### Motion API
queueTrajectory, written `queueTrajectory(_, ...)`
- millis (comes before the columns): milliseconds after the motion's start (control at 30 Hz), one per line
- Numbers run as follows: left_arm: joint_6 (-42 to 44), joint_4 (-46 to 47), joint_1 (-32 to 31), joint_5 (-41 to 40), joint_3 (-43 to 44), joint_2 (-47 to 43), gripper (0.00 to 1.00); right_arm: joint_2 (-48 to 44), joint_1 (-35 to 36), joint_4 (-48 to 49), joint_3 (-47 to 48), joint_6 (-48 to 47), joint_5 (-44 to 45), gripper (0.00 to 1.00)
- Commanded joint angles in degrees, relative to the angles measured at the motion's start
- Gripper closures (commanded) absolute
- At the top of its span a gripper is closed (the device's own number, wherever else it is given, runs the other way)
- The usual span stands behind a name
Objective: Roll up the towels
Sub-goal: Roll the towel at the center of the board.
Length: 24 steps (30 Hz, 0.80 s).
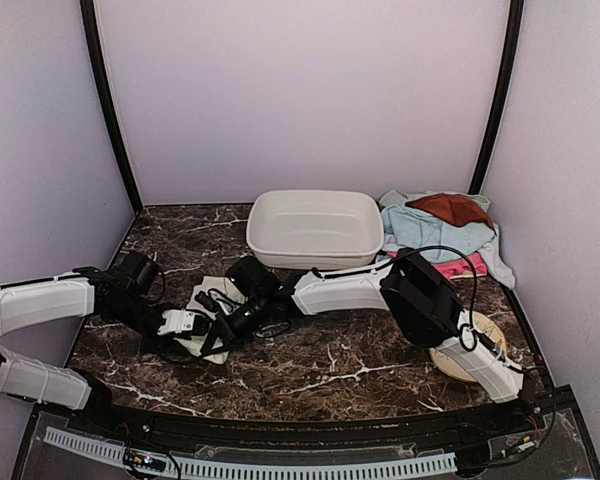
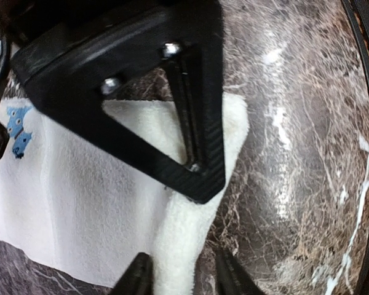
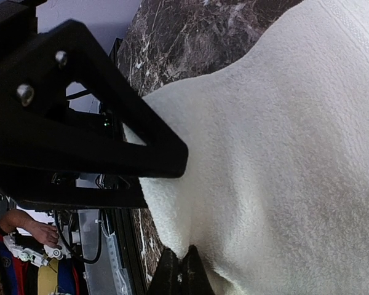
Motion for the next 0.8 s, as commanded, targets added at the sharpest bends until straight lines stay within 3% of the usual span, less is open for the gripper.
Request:
queueTrajectory(0,-4.5,1.3,-0.3,0.4,1.1,1.4,0.72,-1.0,0.3,3.6,-1.6,1.1,-1.2,1.0)
queueTrajectory(133,-7.3,-0.3,-0.1,1.6,2.0,3.7,0.88,-4.2,-0.5,6.0,-6.4,1.3,0.9,0.89)
queueTrajectory(233,-8.7,-1.8,0.7,3.5,2.7,5.0,0.91,-8.5,-1.7,9.2,-12.3,1.2,3.3,0.7)
queueTrajectory(333,-9.9,-3.5,1.9,5.8,3.5,5.8,0.93,-14.0,-3.3,13.0,-19.5,1.2,5.6,0.62)
queueTrajectory(367,-10.1,-4.2,2.2,6.6,3.7,6.0,0.93,-15.8,-4.0,13.8,-21.9,1.0,7.2,0.55)
queueTrajectory(400,-10.2,-5.0,2.5,7.3,4.1,6.3,0.93,-17.7,-4.7,14.4,-23.9,0.6,8.5,0.39)
queueTrajectory(433,-10.5,-5.9,2.8,8.1,4.5,6.6,0.94,-19.7,-5.3,14.9,-26.1,0.1,9.9,0.14)
queueTrajectory(467,-10.7,-6.7,3.1,8.8,5.0,7.0,0.94,-21.5,-5.8,15.0,-27.9,-0.4,11.5,0.02)
queueTrajectory(600,-11.6,-9.9,5.1,12.4,7.2,9.4,0.95,-29.8,-6.9,11.1,-33.3,-7.2,23.0,0.0)
queueTrajectory(667,-11.8,-11.1,6.4,13.6,8.0,11.3,0.95,-34.8,-6.1,9.2,-35.5,-13.0,35.9,0.0)
queueTrajectory(767,-11.7,-12.9,8.1,15.0,9.4,14.8,0.95,-45.1,-5.2,17.0,-43.5,-15.2,55.4,0.0)
